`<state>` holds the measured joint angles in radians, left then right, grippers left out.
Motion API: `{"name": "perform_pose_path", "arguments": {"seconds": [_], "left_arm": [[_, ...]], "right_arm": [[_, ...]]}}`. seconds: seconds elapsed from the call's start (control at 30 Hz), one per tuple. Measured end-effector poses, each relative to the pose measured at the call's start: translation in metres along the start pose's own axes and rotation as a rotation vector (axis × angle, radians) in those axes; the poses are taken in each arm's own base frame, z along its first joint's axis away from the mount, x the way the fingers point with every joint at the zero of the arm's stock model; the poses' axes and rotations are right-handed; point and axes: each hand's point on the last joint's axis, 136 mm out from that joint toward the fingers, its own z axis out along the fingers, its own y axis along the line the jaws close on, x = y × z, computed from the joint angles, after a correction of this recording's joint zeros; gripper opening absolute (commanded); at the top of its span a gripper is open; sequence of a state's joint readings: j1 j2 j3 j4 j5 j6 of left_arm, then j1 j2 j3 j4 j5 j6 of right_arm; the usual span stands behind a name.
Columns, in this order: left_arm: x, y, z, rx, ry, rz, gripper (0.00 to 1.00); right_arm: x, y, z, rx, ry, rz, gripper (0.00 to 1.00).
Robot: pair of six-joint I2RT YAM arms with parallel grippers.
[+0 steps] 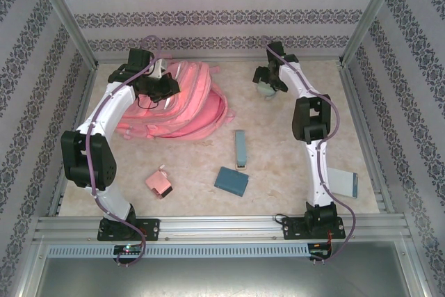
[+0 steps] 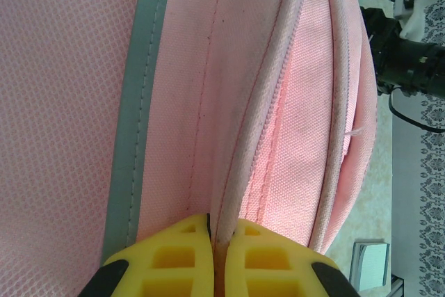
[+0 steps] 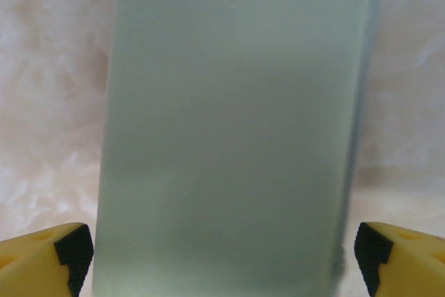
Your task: Pack books, pencil case, and school supplies into a backpack
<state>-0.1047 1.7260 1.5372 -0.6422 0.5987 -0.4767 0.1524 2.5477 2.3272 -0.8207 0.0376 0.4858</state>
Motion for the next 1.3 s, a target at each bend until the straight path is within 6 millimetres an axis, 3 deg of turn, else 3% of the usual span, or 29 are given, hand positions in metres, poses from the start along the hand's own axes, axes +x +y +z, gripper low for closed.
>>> {"name": "perform_pose_path", "arguments": {"seconds": [0.13,0.3,0.43,0.6,0.8,0.93,1.1,1.3], "left_arm": [[0.0,0.0,0.0,0.0,0.0,0.0,0.0],[0.0,0.0,0.0,0.0,0.0,0.0,0.0],[0.0,0.0,0.0,0.0,0.0,0.0,0.0],[-0.001,-0.001,0.0,0.004,-0.001,-0.011,0.0],[-0.011,-0.015,-0.001,0.074,-0.033,-0.069,0.0],[-0.019,-0.025,-0.003,0.116,-0.053,-0.108,0.0],[-0.032,-0.037,-0.007,0.157,-0.069,-0.134,0.0],[-0.037,-0.042,-0.01,0.2,-0.058,-0.149,0.0]], "right_arm": [[0.003,0.0,0.008,0.006,0.015,0.018,0.92],[0.005,-0.001,0.009,0.009,0.027,0.045,0.6],[0.005,-0.001,0.006,0.001,0.019,0.04,0.59],[0.019,-0.007,-0.006,0.013,0.05,0.033,0.57],[0.035,-0.003,-0.05,-0.012,0.051,0.014,0.53],[0.049,0.02,-0.096,-0.076,0.012,-0.025,0.53],[0.081,0.07,-0.142,-0.197,-0.017,-0.097,0.54],[0.138,0.128,-0.147,-0.319,0.044,-0.153,0.55]]}}
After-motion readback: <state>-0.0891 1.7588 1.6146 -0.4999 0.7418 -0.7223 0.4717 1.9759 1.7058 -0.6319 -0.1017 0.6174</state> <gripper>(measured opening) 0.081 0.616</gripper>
